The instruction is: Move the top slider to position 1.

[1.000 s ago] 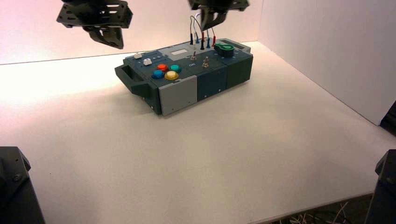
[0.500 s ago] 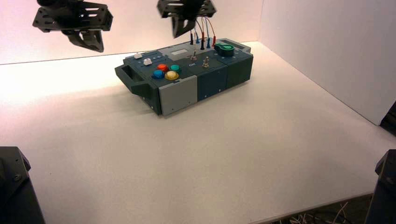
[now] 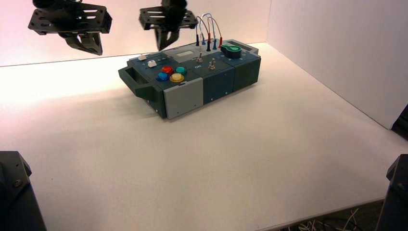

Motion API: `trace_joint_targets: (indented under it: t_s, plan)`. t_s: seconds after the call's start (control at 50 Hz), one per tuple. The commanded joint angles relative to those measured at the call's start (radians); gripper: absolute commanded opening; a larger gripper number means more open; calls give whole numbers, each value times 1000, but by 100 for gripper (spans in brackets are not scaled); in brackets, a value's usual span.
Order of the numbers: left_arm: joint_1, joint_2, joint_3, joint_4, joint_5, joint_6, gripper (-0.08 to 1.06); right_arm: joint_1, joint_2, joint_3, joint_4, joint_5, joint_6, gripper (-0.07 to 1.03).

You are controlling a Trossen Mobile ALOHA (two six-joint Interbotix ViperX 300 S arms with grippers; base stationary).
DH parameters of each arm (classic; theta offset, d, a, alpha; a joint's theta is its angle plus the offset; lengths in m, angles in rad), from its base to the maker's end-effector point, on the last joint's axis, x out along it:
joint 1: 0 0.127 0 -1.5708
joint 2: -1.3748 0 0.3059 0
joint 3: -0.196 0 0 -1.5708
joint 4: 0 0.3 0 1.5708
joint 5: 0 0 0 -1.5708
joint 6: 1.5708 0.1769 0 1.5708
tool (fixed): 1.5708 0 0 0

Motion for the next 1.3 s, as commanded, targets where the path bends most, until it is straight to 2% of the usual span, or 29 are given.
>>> trace_joint_targets:
  t_s: [0.02, 0.14, 0.3, 1.08, 1.3]
  plan:
    - [18, -25, -11, 2, -8, 2, -3, 28, 5, -104, 21, 31, -9, -2]
    - [23, -25, -8, 3, -8, 2, -3, 35, 37, -170, 44, 67, -9, -2]
    - [32, -28, -2, 3, -8, 2, -3, 38, 51, -202, 49, 97, -12, -2]
    - [40, -61, 14, 3, -9, 2, -3, 48, -41, -55, 48, 75, 0, -2]
    - [37, -61, 15, 3, -9, 2, -3, 51, -38, -75, 49, 71, 0, -2]
